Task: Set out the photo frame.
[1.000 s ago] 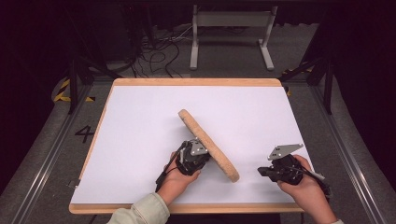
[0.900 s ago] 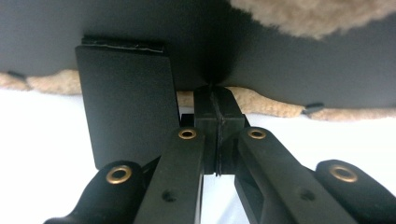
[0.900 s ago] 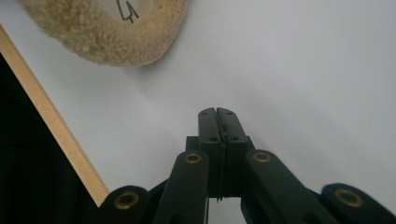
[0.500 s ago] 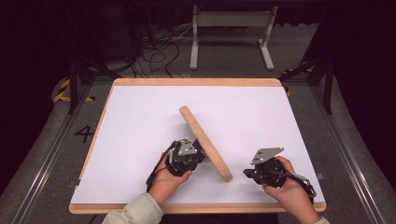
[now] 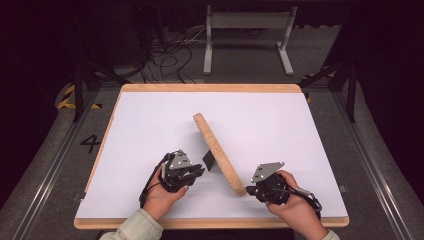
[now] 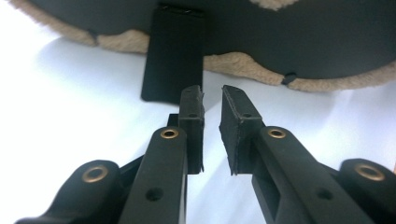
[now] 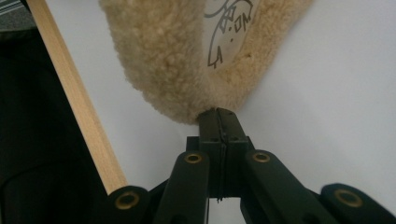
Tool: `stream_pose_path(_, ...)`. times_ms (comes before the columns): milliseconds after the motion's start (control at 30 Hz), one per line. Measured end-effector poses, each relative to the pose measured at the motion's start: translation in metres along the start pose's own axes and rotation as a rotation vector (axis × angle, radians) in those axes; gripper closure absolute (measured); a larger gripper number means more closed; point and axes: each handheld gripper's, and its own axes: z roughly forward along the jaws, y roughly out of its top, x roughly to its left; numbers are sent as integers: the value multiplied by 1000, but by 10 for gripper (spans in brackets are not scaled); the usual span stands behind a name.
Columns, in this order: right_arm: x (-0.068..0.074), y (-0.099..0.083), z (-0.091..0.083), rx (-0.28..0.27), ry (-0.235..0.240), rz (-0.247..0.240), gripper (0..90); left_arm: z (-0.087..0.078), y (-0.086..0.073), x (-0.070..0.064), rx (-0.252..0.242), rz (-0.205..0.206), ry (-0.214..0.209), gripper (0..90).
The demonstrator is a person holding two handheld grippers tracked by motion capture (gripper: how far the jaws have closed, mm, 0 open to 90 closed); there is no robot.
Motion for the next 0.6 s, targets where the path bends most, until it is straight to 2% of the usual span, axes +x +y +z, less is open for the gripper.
stream_pose_path(200, 11, 9, 6, 2, 51, -52, 900, -14, -7, 9, -18, -39, 4, 748)
stream_pose_path(367, 20, 20, 16, -8, 98, -98, 900, -22, -16, 14, -19, -77, 25, 744)
stream_pose_path(600, 28, 32, 27, -32, 158, -135, 900, -34, -25, 18, -24, -103, 58, 730)
